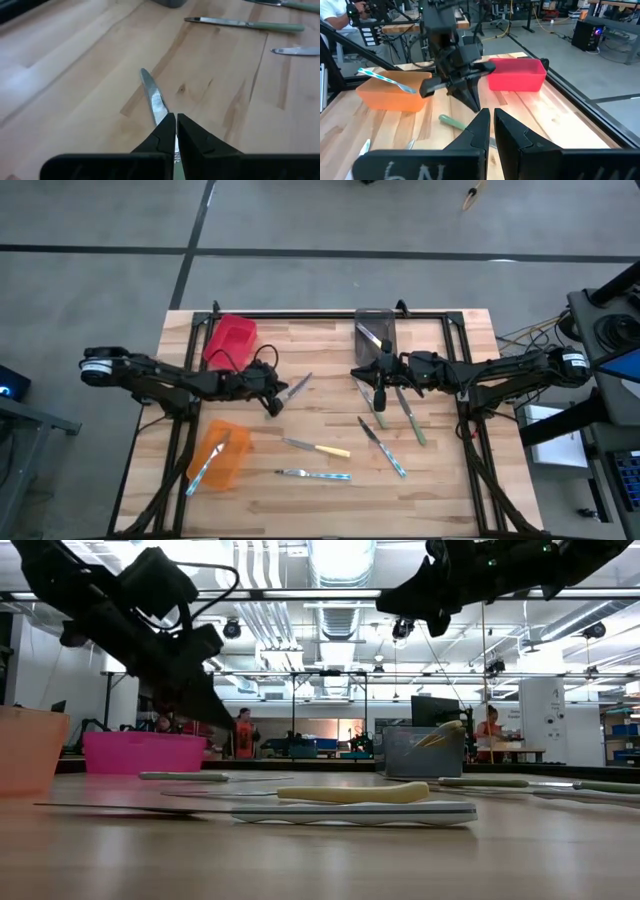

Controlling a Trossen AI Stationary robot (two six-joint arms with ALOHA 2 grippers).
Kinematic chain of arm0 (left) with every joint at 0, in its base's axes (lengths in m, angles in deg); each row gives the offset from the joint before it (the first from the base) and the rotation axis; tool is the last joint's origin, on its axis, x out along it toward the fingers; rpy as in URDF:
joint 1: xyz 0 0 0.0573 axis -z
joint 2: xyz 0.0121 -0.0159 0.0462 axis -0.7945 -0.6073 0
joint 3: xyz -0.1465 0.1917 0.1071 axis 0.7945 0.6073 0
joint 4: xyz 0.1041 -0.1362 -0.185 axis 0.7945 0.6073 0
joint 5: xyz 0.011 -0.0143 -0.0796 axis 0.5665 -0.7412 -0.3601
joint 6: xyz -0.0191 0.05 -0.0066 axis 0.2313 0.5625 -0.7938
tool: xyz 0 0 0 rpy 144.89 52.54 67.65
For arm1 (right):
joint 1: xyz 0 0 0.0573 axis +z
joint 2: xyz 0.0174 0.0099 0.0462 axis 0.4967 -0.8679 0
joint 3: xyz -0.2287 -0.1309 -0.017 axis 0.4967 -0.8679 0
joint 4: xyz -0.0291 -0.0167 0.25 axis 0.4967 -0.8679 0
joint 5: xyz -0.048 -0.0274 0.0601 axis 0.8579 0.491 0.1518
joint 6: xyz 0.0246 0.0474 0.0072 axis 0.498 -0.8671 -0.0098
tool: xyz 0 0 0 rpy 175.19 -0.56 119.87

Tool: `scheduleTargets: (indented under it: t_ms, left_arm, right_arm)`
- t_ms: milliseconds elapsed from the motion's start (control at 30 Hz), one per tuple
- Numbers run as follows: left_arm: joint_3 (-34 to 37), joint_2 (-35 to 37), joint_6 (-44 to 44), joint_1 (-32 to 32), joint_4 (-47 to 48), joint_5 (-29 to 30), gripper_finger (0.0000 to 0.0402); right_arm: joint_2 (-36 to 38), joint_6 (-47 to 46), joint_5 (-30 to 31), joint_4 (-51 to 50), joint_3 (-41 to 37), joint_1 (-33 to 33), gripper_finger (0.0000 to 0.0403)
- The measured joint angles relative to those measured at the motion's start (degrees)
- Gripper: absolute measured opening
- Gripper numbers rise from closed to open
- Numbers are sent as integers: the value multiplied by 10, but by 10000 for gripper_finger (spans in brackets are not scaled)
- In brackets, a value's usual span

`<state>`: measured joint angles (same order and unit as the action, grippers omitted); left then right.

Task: Sort silverware by color (type)
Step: Put the left green knife into the red bin

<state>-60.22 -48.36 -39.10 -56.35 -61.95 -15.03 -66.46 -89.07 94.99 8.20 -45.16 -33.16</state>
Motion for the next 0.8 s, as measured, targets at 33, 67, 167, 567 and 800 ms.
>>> scheduleTargets:
  t_ms: [33,67,167,567,800]
  left_arm:
    - [-1,6,1,0,7,4,0]
    - [-2,13,1,0,15,6,0]
    - [-5,28,4,0,38,8,0]
    - [-5,36,-13,0,130,8,0]
    - [-5,20,-29,6,132,1,0]
  right_arm:
    - [0,0,0,-2,0,0,18]
    - [0,0,0,-2,0,0,18]
    - [0,-1,0,-2,-1,0,18]
    - [0,-15,0,-21,-3,0,18]
    - [0,-15,0,-32,-3,0,18]
